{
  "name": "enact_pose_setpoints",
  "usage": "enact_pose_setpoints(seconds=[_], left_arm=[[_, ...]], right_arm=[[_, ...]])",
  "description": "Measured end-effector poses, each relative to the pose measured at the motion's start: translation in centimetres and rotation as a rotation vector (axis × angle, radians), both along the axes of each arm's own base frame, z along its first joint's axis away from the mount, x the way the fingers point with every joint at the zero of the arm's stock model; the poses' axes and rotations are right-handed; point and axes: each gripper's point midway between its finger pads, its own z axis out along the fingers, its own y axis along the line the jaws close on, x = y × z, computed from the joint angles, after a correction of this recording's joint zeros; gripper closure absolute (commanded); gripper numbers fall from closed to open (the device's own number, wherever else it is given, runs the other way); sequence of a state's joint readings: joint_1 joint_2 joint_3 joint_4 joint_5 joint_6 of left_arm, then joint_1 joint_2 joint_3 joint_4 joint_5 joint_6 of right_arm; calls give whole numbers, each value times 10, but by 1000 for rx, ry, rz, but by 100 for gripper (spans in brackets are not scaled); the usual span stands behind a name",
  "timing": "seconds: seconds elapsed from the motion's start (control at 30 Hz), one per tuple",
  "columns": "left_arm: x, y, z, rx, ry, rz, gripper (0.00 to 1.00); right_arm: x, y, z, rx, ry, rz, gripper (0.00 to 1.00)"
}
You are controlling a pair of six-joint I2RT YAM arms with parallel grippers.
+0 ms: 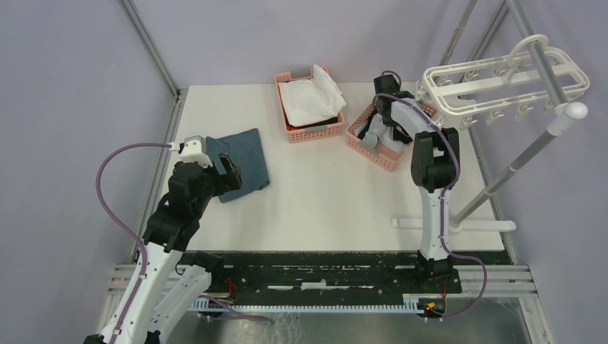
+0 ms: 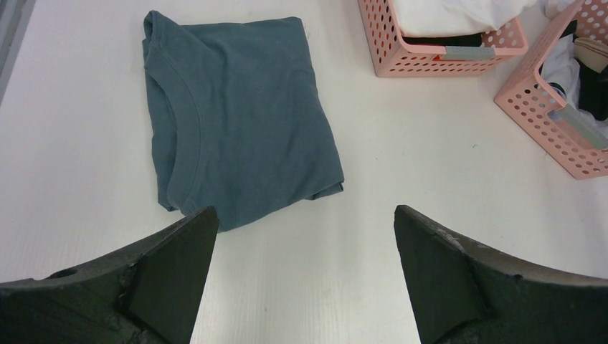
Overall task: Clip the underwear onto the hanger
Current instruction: Pick up the underwear from the bin.
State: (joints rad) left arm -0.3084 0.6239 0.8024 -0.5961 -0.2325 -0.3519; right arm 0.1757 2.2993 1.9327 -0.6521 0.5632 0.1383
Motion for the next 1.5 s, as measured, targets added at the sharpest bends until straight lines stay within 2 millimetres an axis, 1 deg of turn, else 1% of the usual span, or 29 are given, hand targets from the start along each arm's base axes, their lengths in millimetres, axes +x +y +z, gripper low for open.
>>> enact_pose_setpoints(seconds=[0.1,0.17,0.2,0.3,0.4,0.43,0.53,0.67,0.73,0.77,0.8,0.87,0.93,1.03,1.07,1.17,1.23,1.27,1.33,1.43,1.47,1.5], left_arm=[[0,0,0,0,0,0,1],[0,0,0,0,0,2,1],[0,1,0,0,0,4,1],[0,1,0,0,0,5,1],[0,1,-1,0,1,5,1],[0,1,-1,0,1,6,1],[-1,2,-1,-1,-3,5,1],[-1,2,0,-2,-6,5,1],[-1,2,0,-2,-5,6,1],[-1,2,0,-2,-6,6,1],[-1,2,0,-2,-6,6,1],[-1,2,0,-3,-8,6,1],[-2,2,1,-4,-13,6,1],[-3,3,4,-8,-26,6,1],[-4,3,5,-10,-31,6,1],[-4,2,6,-13,-36,4,1],[-4,2,5,-14,-35,0,1],[-4,1,5,-14,-34,-1,1],[-3,-1,5,-19,-35,-11,1],[-3,-6,5,-30,-35,-36,1],[-3,-8,5,-33,-32,-45,1],[-3,-9,5,-36,-30,-54,1]], right_arm=[[-1,3,3,-1,-6,14,95],[-2,5,9,-10,-10,31,99],[-2,6,15,-22,-18,40,99],[-3,15,44,-88,-63,79,99],[-3,41,82,-166,-141,147,99],[-6,55,98,-193,-173,179,99],[-17,91,133,-239,-247,257,100],[-40,131,170,-258,-327,351,100],[-52,142,184,-256,-355,382,99],[-58,143,191,-254,-365,390,99],[-67,152,197,-245,-377,417,99],[-84,162,209,-219,-397,462,99],[-101,173,220,-163,-416,514,98],[-132,190,237,-27,-438,619,97],[-145,194,245,30,-444,653,97],[-174,203,260,147,-445,733,96],[-193,211,262,206,-428,786,95],[-204,216,259,233,-410,815,94],[-231,229,241,285,-338,897,93],[-272,249,205,338,-192,1021,89],[-288,257,191,354,-135,1068,82],[-299,261,180,364,-88,1099,67]])
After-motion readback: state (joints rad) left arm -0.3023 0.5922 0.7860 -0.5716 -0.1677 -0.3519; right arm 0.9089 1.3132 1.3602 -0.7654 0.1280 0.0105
